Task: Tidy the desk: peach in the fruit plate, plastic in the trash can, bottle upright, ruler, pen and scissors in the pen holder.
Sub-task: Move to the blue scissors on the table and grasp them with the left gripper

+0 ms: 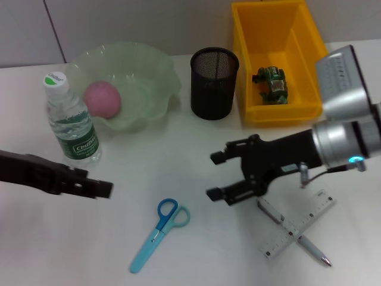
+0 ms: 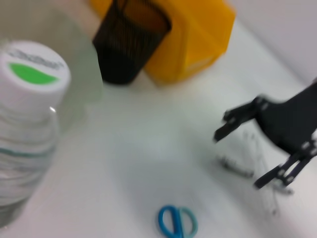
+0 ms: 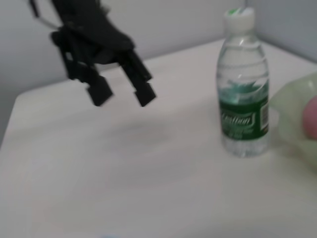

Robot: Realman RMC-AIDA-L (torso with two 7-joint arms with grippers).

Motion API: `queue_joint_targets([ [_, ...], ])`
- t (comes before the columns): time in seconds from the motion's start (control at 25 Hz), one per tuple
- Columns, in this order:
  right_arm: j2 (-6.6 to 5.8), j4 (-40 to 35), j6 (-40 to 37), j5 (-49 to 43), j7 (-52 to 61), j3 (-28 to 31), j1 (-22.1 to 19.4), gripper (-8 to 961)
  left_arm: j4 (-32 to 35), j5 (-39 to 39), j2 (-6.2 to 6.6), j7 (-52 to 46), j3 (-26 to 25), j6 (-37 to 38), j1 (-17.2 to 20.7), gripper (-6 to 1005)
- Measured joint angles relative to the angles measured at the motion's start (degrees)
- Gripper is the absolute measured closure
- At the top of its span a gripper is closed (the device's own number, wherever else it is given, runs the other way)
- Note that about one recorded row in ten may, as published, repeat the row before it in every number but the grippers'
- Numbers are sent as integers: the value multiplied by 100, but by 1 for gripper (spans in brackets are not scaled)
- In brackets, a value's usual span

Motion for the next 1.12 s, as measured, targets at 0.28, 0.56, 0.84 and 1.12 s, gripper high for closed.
queue_joint_targets([
  [0.28,-124,-394,-784,-996,-193,866,20,134,-53,515,-41,-1083,1385,-516,-559,184],
  [0.56,-199,-543,-1073,-1380,-442,1297,77,134,-239,838,-71,-1853,2283,-984,-919,184],
  [0.84,-239,-631,-1152,-1508,-573,1476,97,134,-478,863,-79,-2330,2990,-1338,-1133,185],
  [1.12,-253,-706,-1157,-1564,-577,1477,134,134,-585,870,-77,-2509,3340,-1566,-1200,185],
])
